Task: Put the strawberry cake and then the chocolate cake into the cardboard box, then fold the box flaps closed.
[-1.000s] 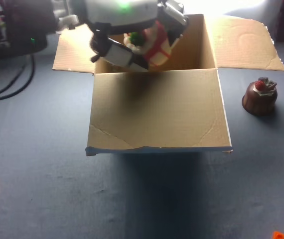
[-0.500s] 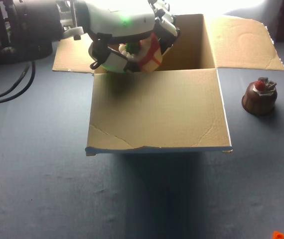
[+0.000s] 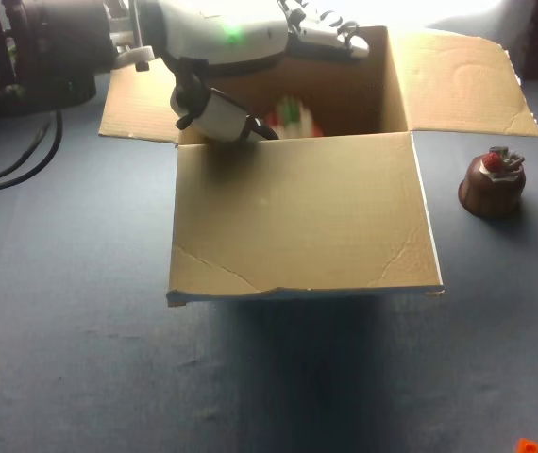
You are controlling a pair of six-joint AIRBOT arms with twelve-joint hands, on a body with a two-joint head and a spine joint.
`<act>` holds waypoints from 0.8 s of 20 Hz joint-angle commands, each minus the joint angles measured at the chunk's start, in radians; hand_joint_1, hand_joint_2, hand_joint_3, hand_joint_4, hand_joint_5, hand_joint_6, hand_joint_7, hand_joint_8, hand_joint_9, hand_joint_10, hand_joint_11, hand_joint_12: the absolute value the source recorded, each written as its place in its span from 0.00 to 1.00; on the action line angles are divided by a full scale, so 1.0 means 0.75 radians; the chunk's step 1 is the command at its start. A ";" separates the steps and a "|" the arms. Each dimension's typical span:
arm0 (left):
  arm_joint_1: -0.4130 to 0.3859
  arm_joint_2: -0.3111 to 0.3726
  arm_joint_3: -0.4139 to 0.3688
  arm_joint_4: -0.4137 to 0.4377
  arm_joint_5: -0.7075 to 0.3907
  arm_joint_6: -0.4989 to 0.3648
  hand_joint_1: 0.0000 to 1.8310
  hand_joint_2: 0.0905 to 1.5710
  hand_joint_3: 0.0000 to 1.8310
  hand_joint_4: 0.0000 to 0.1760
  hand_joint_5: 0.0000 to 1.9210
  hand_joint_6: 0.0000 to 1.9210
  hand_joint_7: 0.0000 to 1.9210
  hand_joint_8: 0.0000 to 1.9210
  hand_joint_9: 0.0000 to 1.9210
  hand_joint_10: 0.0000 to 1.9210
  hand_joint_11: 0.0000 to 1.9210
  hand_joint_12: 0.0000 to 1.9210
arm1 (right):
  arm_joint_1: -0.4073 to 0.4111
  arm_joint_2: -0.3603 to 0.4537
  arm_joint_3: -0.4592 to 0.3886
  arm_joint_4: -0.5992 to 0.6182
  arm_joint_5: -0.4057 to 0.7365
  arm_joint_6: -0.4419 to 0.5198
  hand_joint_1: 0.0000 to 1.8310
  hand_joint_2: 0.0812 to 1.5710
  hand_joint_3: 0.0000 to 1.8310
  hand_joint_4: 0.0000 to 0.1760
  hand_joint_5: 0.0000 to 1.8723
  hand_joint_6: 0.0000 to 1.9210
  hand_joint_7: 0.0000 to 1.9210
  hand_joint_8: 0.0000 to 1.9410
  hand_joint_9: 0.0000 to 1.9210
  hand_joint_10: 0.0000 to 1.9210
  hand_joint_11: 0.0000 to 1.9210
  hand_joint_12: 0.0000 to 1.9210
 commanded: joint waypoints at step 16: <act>-0.132 -0.025 0.167 -0.107 -0.119 -0.001 0.36 0.59 0.00 0.30 0.07 0.00 0.18 0.00 0.31 0.14 0.10 0.76 | -0.145 -0.071 0.330 -0.211 -0.087 0.327 0.30 0.67 0.00 0.00 0.00 0.00 0.05 0.00 0.06 0.00 0.00 0.08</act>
